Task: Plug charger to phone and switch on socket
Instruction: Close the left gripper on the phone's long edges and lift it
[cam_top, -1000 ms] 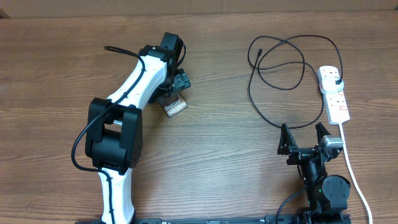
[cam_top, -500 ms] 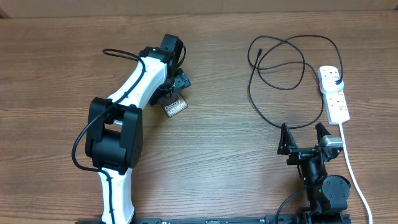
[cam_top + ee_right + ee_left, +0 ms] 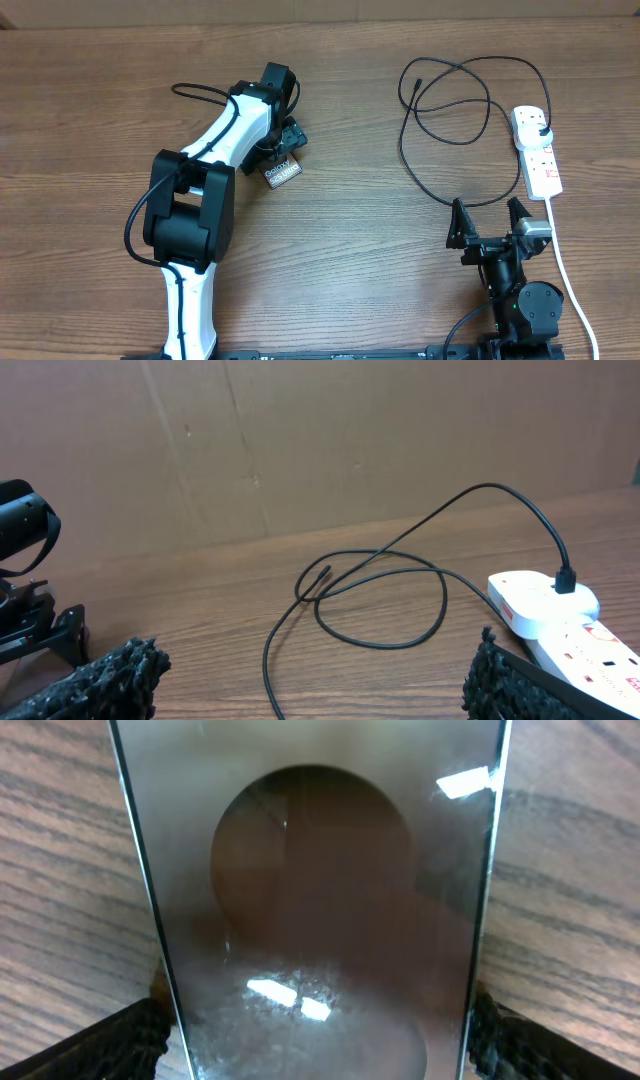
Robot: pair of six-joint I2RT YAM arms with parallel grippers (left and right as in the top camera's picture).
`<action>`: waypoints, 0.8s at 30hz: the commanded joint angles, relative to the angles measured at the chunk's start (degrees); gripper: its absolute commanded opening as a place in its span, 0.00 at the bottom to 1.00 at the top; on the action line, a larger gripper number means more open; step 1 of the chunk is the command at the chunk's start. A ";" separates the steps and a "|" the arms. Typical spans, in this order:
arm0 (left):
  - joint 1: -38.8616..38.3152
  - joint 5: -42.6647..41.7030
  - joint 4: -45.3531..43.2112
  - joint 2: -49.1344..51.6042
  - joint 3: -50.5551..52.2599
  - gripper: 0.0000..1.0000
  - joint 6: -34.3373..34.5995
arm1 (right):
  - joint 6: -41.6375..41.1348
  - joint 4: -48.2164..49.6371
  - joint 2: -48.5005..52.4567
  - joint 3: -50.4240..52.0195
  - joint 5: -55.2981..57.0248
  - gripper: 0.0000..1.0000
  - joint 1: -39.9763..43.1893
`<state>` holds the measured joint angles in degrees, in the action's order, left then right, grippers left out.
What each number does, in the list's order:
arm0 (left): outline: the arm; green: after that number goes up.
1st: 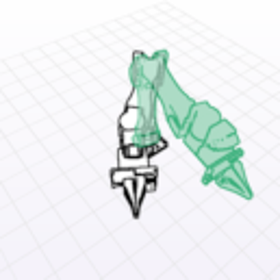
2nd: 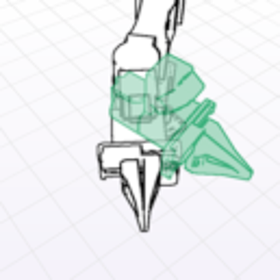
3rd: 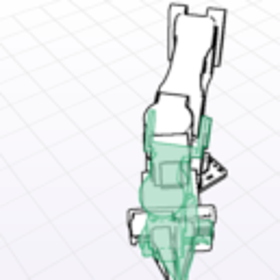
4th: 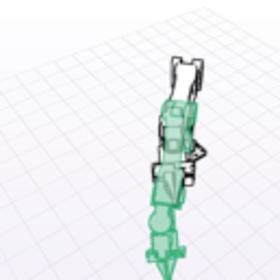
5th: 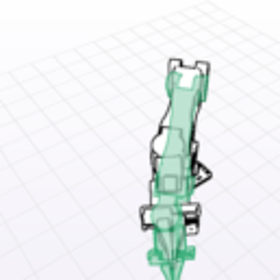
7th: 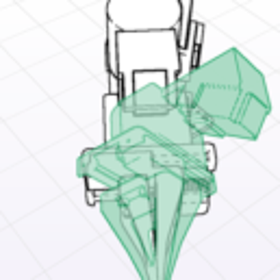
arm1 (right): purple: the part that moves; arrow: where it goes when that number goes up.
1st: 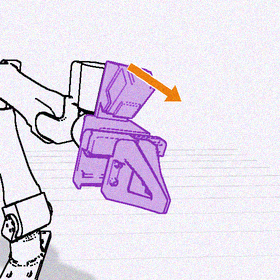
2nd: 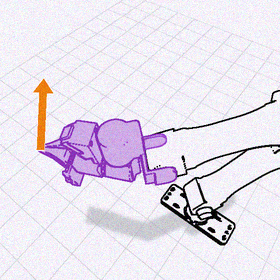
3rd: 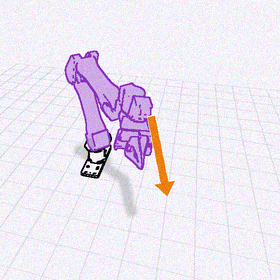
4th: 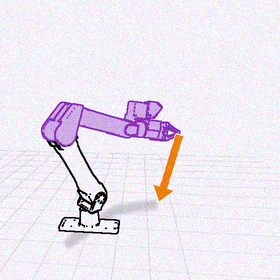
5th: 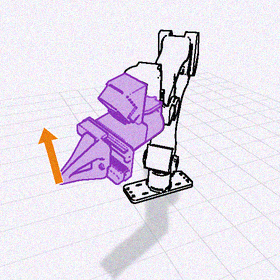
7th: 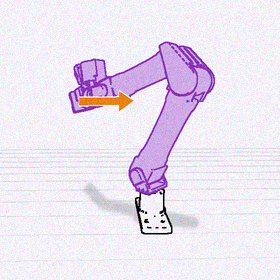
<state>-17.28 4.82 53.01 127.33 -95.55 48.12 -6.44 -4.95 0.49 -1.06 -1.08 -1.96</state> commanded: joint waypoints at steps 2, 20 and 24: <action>-0.63 -0.42 0.31 2.97 0.68 1.00 0.96 | -0.57 0.31 -0.33 0.61 0.11 1.00 0.13; 0.55 -0.46 -1.16 3.85 0.70 0.98 0.81 | -0.57 0.31 -0.33 0.61 0.13 1.00 0.13; 0.55 -0.46 -1.84 3.87 0.70 0.93 0.81 | -0.57 0.31 -0.33 0.61 0.13 1.00 0.13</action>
<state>-17.17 5.26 52.25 127.52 -95.64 48.10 -6.44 -4.95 0.49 -1.06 -1.06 -1.96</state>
